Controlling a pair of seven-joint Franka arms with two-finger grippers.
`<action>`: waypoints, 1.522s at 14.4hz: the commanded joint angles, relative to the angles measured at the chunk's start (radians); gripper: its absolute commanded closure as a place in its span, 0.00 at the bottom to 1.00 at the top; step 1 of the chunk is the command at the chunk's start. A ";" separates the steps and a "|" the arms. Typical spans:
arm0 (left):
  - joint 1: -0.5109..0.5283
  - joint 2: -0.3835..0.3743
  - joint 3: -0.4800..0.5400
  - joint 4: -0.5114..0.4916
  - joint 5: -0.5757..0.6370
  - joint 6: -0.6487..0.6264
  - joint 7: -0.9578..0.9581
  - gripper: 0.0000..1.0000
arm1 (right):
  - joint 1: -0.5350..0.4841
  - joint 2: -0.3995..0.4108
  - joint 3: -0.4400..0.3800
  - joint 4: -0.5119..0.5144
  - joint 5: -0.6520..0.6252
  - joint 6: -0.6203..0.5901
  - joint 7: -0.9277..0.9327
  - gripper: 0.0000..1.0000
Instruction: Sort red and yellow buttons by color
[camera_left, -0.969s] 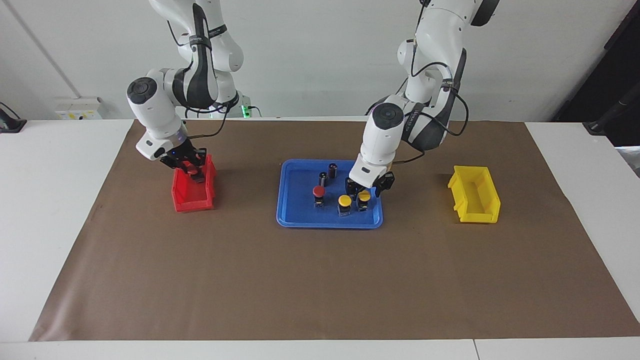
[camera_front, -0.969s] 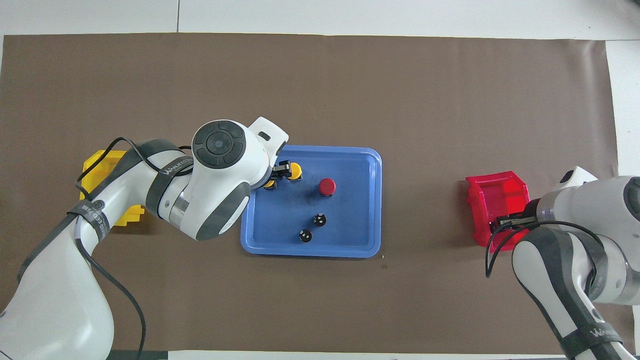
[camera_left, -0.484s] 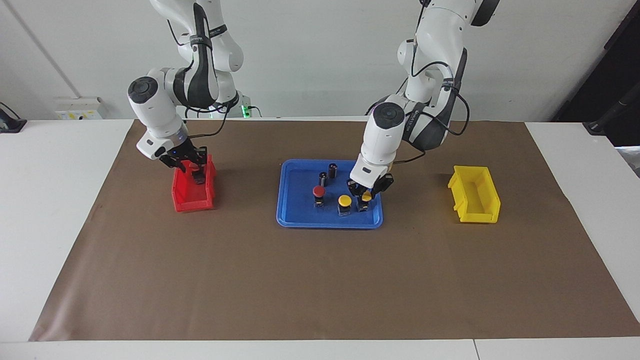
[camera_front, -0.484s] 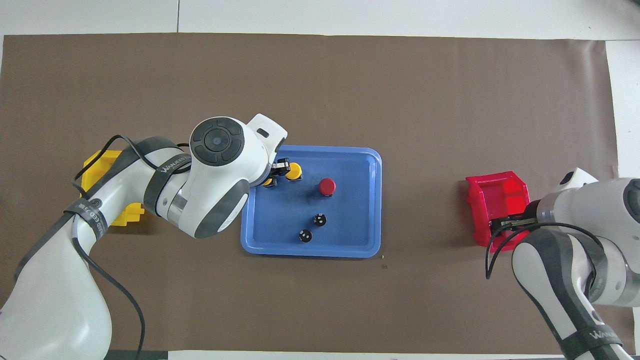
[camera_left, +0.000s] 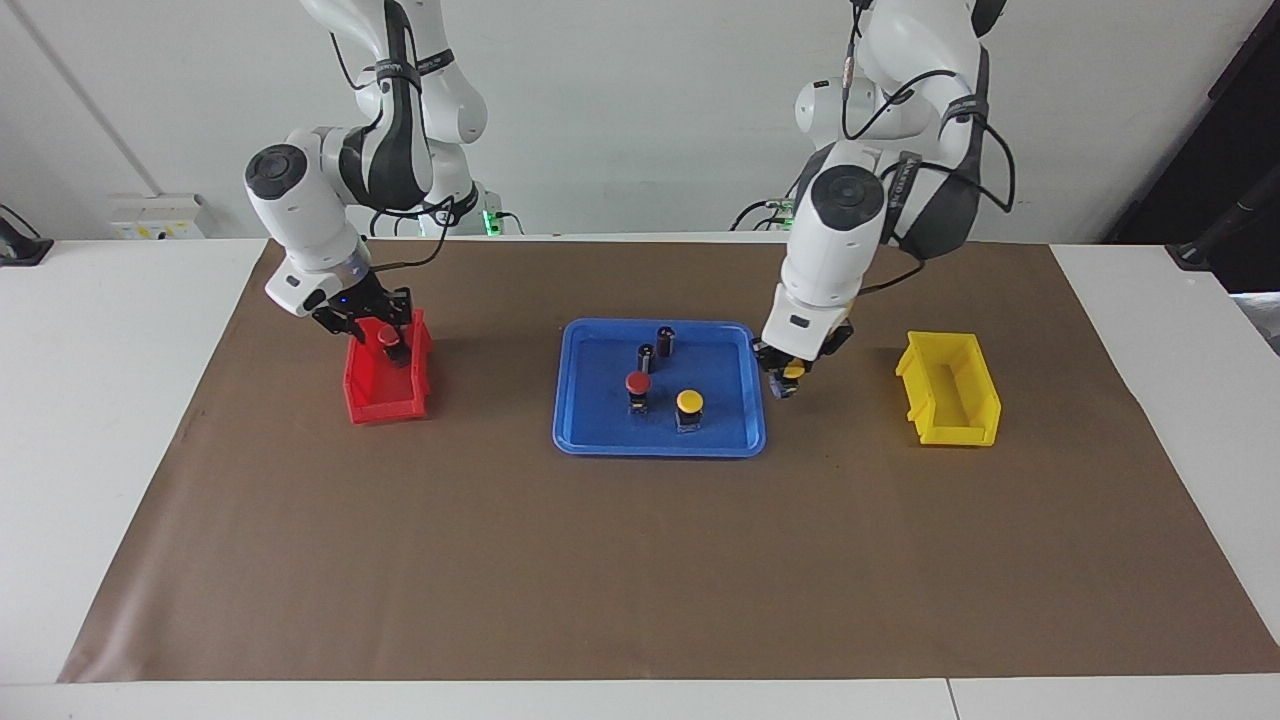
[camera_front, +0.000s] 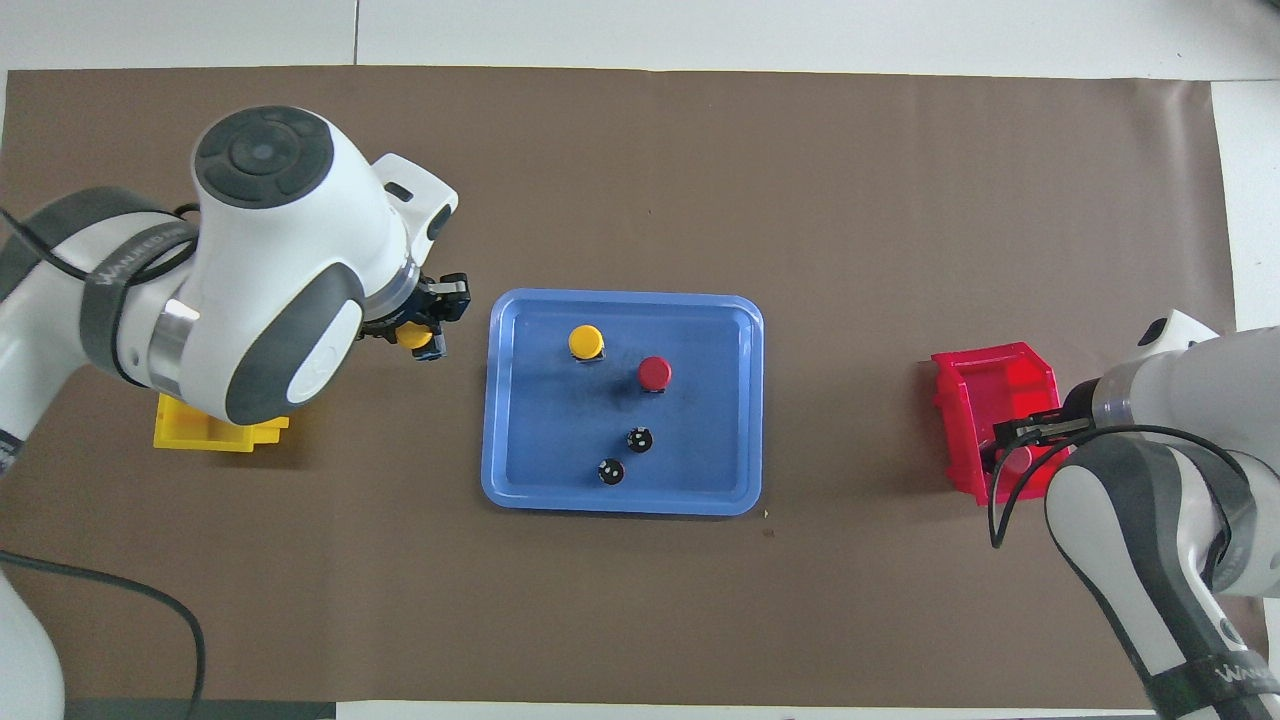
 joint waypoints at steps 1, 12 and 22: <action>0.121 -0.072 0.002 -0.015 -0.042 -0.064 0.177 0.98 | 0.014 0.037 0.011 0.140 0.006 -0.092 0.007 0.36; 0.469 -0.205 0.005 -0.246 -0.047 0.061 0.664 0.98 | 0.598 0.468 0.011 0.699 -0.195 -0.068 0.867 0.31; 0.467 -0.235 0.006 -0.486 -0.052 0.294 0.655 0.98 | 0.693 0.569 0.011 0.524 -0.301 0.182 0.942 0.28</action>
